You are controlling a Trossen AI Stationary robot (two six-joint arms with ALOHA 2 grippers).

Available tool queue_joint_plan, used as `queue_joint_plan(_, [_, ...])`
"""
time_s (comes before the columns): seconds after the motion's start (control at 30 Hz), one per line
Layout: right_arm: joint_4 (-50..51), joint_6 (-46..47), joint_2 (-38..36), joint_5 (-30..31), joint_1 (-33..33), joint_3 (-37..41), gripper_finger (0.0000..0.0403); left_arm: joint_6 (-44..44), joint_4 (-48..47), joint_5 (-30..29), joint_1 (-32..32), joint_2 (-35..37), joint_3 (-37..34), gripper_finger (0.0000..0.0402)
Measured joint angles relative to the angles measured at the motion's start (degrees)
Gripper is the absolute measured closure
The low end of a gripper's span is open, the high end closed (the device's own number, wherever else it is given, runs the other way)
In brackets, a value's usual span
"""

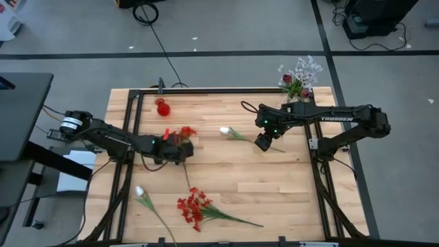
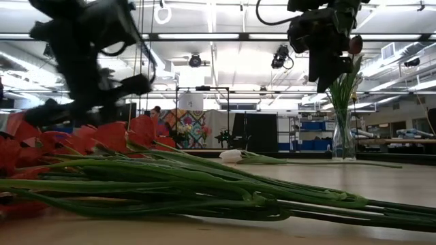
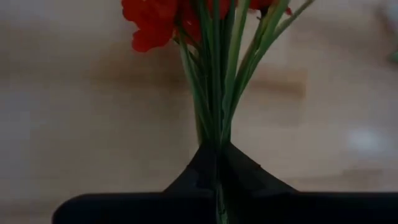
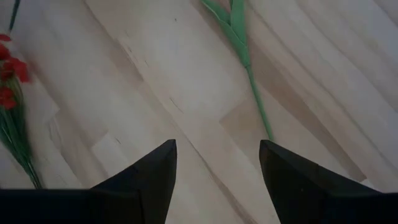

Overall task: Sort flowers into vase by color
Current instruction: Put the top red flowers into the red vase

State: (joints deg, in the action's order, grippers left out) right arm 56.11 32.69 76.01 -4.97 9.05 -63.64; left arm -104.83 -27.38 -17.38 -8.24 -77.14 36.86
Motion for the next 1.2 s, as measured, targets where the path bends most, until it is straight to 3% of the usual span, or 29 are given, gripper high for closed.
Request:
queue_joint_plan(0.23, [0.5,-0.9,0.0,0.7,-0.1,0.0,0.0173,24.9,10.1,-1.4,9.7,0.1,3.8,0.0394])
queue_joint_plan(0.37, [1.0,0.1,0.0,-0.8,-0.5,0.0,0.0189,40.0,11.1,-1.6,17.8,0.1,8.0,0.0394])
queue_joint_plan(0.6, [0.7,3.9,0.0,2.8,-1.2,0.0,0.0204,59.7,9.6,1.2,33.3,1.7,12.7,0.0389])
queue_joint_plan(0.83, [0.6,7.4,0.0,3.3,-1.2,0.0,0.0202,74.2,7.3,0.7,47.2,15.2,13.0,0.0398])
queue_joint_plan(0.97, [-0.2,8.0,0.0,7.2,-1.0,0.0,0.0203,80.2,8.9,0.7,53.7,23.1,10.9,0.0399])
queue_joint_plan(1.2, [-6.2,7.3,0.0,11.8,1.6,0.0,0.0202,93.2,20.1,1.1,55.7,32.1,4.6,0.0399])
